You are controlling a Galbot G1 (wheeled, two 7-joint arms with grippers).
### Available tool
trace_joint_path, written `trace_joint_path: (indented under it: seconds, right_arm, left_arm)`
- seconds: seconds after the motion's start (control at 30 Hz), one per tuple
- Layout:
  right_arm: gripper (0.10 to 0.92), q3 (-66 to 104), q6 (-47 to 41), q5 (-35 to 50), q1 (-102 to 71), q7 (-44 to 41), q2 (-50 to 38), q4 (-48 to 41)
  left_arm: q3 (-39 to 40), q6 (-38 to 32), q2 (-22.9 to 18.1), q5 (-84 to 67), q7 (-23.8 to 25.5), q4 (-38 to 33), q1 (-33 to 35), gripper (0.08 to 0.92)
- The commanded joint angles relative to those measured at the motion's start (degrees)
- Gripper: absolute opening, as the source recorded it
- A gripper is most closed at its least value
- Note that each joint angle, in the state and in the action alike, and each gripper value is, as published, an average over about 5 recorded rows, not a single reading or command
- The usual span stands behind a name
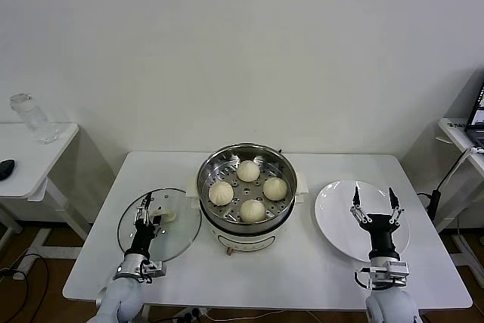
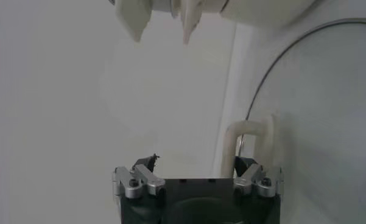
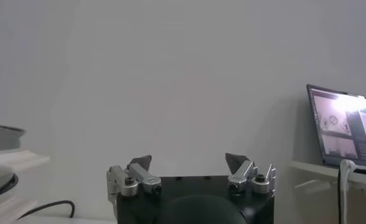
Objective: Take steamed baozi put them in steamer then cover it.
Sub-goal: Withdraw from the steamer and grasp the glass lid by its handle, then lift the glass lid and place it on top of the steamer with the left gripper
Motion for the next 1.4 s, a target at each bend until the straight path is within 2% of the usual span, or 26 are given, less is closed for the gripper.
trace_joint_path:
  seconds: [0.03,0.5,0.63,0.83,1.03,1.2,1.4]
  right_arm:
    - [0.823,0.0,-0.2,0.0,0.4,0.2,-0.3,0.1]
    - [0.823,-0.3,-0.2,-0.4,1.2,0.4,-0.1,0.1]
    - [0.823,-0.5,-0.1,-0.8,1.3,0.4,0.0,0.1]
    - [0.823,-0.9,0.0,-1.4,1.4,0.4,0.5,0.3]
    - [0.823,-1.4,0.1,-2.1,1.8,0.3,1.1,0.0]
    - [0.823,-1.6,0.1,-2.6,1.9,0.4,1.6,0.1]
    - [0.823,-1.3,0.0,-2.8,1.6,0.4,1.8,0.3]
  left_arm:
    - [0.1,0.5,0.0,0.0,0.5,0.9,-0.3,0.705]
    - [-0.1,0.8,-0.6,0.6,1.2,2.7,-0.3,0.298]
    - [-0.6,0.4,-0.7,0.6,1.0,2.5,-0.3,0.211]
    - [-3.1,-1.0,-0.1,0.5,0.1,-0.9,0.3,0.199]
    - [-8.4,-1.5,3.4,0.3,0.5,-12.1,3.1,0.196]
    - [-12.4,-3.1,6.6,0.6,0.7,-18.2,3.3,0.195]
    - [-11.3,-3.7,10.3,-5.1,1.6,-28.7,6.2,0.195]
